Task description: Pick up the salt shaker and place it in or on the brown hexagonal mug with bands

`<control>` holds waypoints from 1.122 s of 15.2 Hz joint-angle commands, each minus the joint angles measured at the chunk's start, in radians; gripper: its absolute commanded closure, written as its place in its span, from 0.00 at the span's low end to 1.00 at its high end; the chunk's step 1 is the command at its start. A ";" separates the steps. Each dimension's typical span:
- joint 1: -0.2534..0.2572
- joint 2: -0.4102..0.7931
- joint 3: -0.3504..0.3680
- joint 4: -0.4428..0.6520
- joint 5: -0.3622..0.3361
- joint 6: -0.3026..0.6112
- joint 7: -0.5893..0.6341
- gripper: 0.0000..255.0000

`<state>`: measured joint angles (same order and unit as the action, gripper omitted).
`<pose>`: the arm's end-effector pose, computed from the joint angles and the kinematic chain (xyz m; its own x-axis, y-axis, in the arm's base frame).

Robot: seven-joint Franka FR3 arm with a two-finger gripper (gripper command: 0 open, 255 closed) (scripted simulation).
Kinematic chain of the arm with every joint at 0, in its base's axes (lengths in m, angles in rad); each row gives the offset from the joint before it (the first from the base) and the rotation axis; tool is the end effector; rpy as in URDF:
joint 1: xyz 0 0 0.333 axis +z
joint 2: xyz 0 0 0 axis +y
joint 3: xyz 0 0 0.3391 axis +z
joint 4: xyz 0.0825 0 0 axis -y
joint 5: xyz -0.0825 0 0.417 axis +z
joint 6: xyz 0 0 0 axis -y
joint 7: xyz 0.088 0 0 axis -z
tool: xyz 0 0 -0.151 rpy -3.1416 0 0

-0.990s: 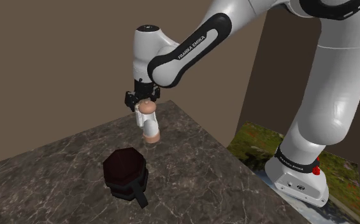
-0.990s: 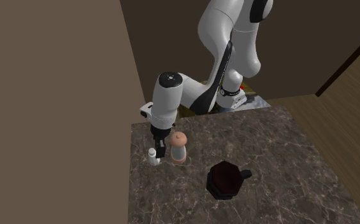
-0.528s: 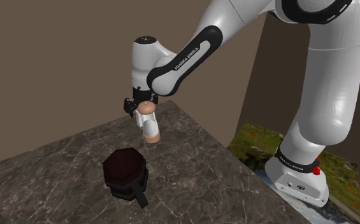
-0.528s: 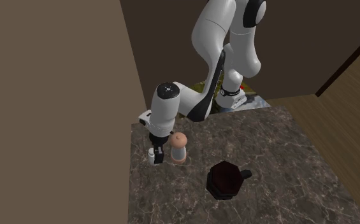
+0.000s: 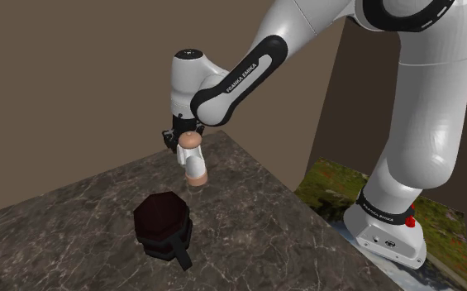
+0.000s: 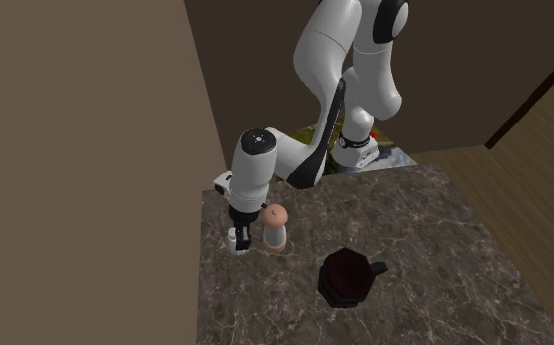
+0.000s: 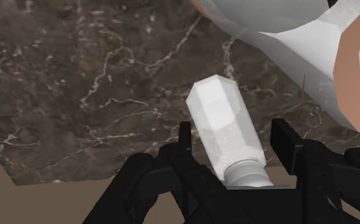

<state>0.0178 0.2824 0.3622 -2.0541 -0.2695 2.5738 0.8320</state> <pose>0.6093 0.2365 0.2917 0.9313 -0.2723 0.2420 -0.2502 -0.9609 -0.1187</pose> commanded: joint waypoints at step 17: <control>-0.016 -0.064 0.023 0.031 0.056 -0.089 -0.043 1.00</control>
<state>0.0021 0.2243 0.3829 -2.0289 -0.2192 2.4966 0.7925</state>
